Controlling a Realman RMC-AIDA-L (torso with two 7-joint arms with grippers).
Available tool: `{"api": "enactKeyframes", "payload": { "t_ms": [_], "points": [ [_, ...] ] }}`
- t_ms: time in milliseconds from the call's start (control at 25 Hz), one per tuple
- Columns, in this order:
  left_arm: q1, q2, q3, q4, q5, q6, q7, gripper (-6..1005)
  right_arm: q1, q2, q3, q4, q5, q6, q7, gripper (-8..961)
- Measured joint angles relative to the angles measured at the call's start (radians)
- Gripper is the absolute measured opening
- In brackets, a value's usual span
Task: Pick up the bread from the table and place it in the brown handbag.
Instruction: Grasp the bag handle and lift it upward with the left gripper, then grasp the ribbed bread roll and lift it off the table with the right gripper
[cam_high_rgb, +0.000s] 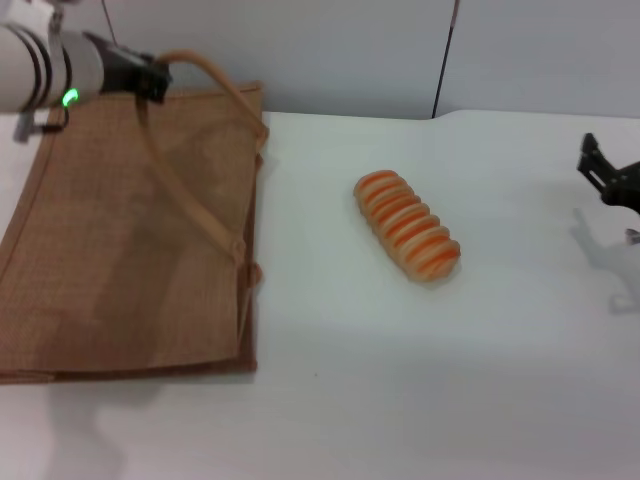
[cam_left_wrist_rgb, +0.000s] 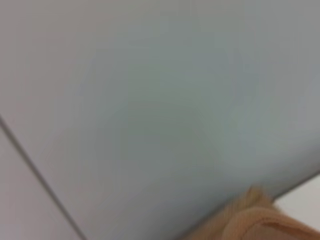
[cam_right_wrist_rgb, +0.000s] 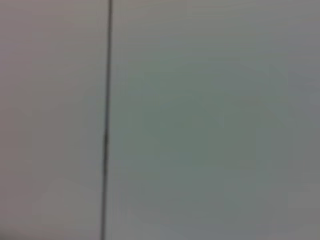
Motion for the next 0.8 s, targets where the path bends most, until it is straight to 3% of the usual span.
{"api": "enactKeyframes", "payload": {
  "t_ms": [200, 400, 800],
  "points": [
    [0.007, -0.001, 0.0, 0.203, 0.032, -0.114, 0.0, 121, 0.001, -0.004, -0.012, -0.064, -0.048, 0.091, -0.009, 862],
    [0.006, 0.001, -0.003, 0.326, 0.036, -0.188, 0.0, 120, -0.003, -0.003, -0.012, -0.15, -0.159, 0.165, -0.01, 863],
    [-0.002, -0.001, -0.001, 0.446, 0.072, -0.281, 0.0, 120, -0.016, -0.01, -0.002, -0.352, -0.307, 0.384, -0.01, 864]
  ]
}}
